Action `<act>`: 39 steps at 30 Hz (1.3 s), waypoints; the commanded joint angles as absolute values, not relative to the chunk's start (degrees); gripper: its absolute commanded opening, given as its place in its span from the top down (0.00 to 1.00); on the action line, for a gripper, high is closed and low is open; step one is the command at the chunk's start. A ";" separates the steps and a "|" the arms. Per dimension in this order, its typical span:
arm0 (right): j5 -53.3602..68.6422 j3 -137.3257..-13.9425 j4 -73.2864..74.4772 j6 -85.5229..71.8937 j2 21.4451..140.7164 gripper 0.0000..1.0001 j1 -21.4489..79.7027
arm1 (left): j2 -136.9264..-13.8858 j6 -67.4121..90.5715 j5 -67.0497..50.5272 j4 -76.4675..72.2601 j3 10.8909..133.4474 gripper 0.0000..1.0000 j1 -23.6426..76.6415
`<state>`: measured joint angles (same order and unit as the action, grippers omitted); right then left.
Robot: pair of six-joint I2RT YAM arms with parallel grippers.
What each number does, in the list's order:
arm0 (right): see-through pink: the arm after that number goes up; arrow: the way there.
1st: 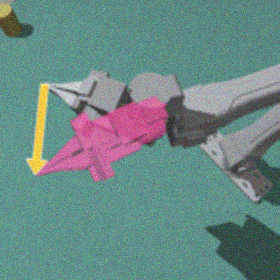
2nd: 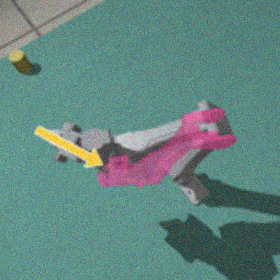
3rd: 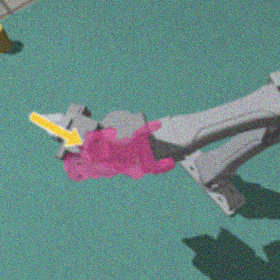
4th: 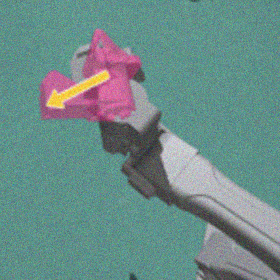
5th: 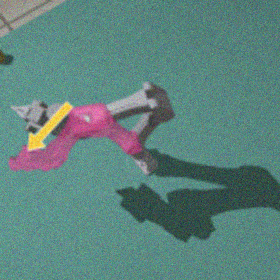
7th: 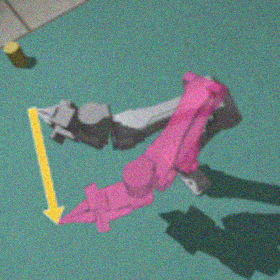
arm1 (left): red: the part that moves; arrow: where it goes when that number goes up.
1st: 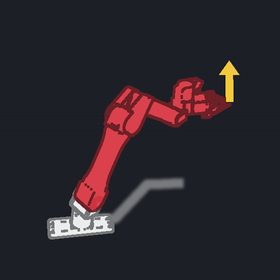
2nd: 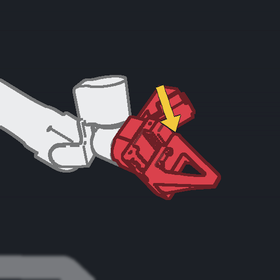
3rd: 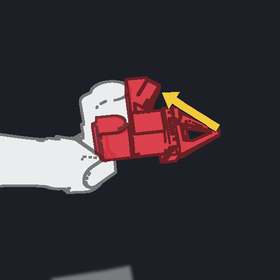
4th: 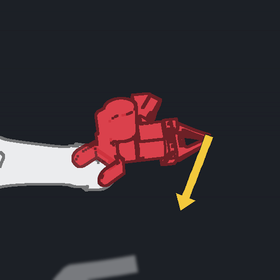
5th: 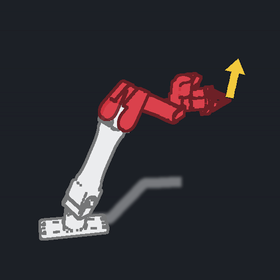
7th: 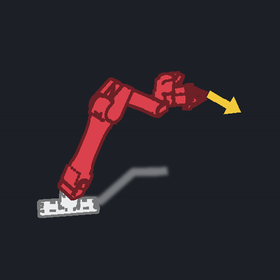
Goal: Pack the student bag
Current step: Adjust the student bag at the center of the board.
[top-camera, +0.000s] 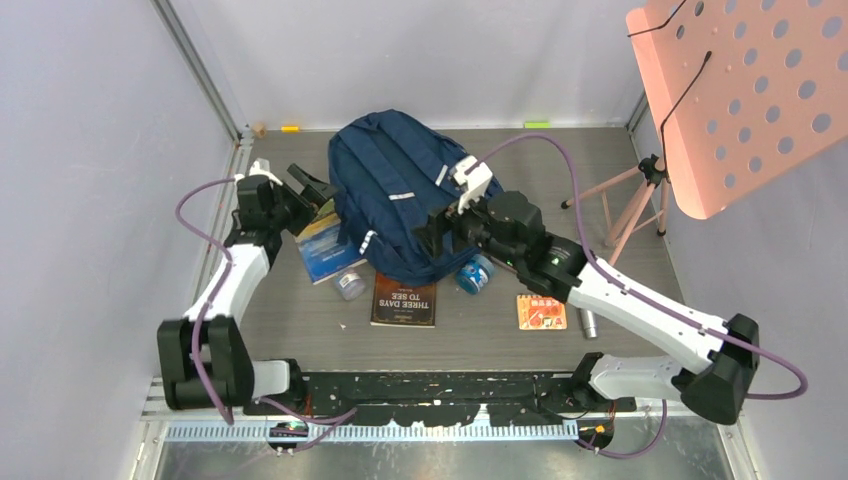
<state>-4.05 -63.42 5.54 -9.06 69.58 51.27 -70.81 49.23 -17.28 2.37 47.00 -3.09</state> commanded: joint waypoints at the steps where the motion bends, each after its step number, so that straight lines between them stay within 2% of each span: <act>1: -6.32 -58.78 7.79 -11.95 63.75 0.16 51.33 | -78.63 47.85 -22.01 -8.35 52.64 0.02 -4.00; 9: -5.99 -55.65 11.61 -12.94 58.86 0.16 51.33 | -93.33 48.69 -26.13 -15.16 59.16 0.02 -4.06; 19: -6.45 -54.84 13.90 -13.53 58.86 0.16 51.36 | -104.45 49.83 -33.57 -13.15 64.65 0.02 -3.07; 20: -6.67 -54.76 13.94 -13.71 59.23 0.16 51.40 | -104.56 49.83 -34.08 -13.63 64.77 0.07 -3.03; 21: -6.80 -54.62 14.14 -13.80 59.45 0.17 51.41 | -104.51 49.90 -34.49 -14.33 64.74 0.15 -3.03; 22: -7.30 -54.60 14.23 -14.04 59.84 0.17 51.41 | -104.33 50.00 -34.72 -15.12 64.63 0.30 -3.00; 23: -7.52 -54.52 14.39 -14.18 60.02 0.17 51.42 | -104.08 50.08 -34.94 -16.04 64.42 0.39 -3.05; 24: -7.83 -54.46 14.40 -14.44 60.34 0.17 51.44 | -103.88 50.21 -35.28 -17.07 64.17 0.53 -3.07; 25: -8.05 -54.31 14.41 -14.82 60.55 0.17 51.44 | -103.55 50.37 -35.70 -18.29 63.90 0.72 -3.06; 27: -9.48 -53.72 14.14 -15.45 60.68 0.17 51.42 | -102.72 51.25 -36.69 -21.24 63.35 0.93 -3.04; 28: -9.93 -53.45 14.01 -15.68 60.70 0.17 51.46 | -102.15 51.89 -37.39 -22.96 63.08 1.00 -2.97; 35: -14.49 -51.13 14.09 -17.55 59.80 0.18 51.42 | -93.34 57.00 -38.02 -32.15 61.88 1.00 -1.65; 39: -16.11 -50.46 14.29 -17.94 58.69 0.18 51.43 | -86.23 57.17 -33.39 -31.95 63.52 1.00 1.65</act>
